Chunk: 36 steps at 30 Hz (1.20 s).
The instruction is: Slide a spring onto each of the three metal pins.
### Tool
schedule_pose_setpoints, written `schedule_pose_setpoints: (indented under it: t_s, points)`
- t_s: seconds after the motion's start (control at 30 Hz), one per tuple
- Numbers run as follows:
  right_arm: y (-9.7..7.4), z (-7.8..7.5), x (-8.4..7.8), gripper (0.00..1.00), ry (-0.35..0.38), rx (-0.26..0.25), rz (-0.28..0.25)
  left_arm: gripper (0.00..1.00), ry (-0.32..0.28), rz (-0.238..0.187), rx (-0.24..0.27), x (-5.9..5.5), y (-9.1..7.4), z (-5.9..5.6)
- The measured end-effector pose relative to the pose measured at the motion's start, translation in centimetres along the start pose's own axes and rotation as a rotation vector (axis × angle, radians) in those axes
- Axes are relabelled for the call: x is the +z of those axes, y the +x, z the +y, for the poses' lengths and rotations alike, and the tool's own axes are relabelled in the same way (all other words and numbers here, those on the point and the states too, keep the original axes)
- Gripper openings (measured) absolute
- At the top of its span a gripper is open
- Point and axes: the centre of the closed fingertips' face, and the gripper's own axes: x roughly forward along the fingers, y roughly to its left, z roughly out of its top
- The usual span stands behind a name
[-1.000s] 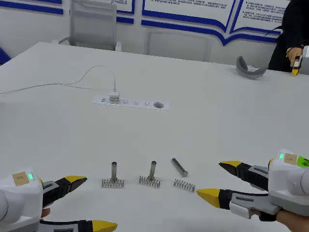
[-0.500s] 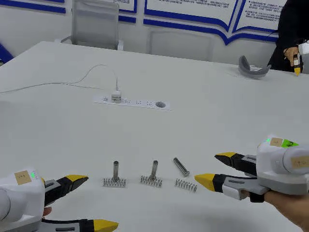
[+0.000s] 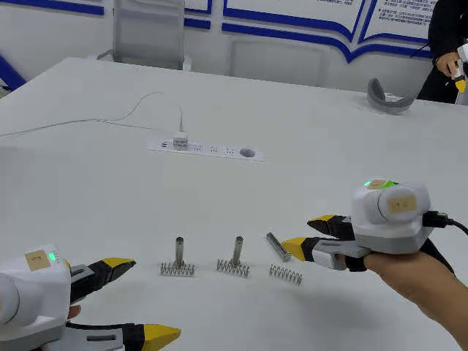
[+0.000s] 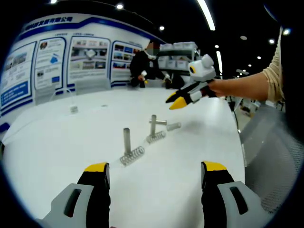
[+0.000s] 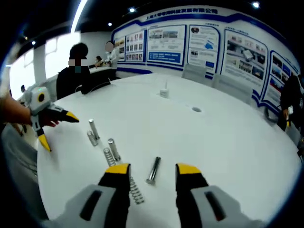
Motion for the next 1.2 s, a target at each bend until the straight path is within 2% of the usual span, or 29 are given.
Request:
schedule_pose_setpoints:
  t_s: [0.6, 0.73, 0.9, 1.2]
  points:
    - [4.6, -0.3, -0.4, 0.24, 0.024, -0.029, 0.122, 0.79, -0.005, 0.011, 0.002, -0.4, 0.0, 0.3]
    - [5.5, -0.6, -1.0, 0.21, 0.036, -0.040, 0.166, 0.79, -0.008, 0.014, 0.003, -0.5, 0.0, 0.4]
    - [6.3, -0.8, -1.7, 0.18, 0.046, -0.043, 0.206, 0.79, -0.012, 0.017, 0.004, -0.6, 0.0, 0.4]
    - [7.1, -0.8, -2.4, 0.15, 0.072, -0.041, 0.243, 0.79, -0.024, 0.022, 0.013, -1.1, -0.3, 0.8]
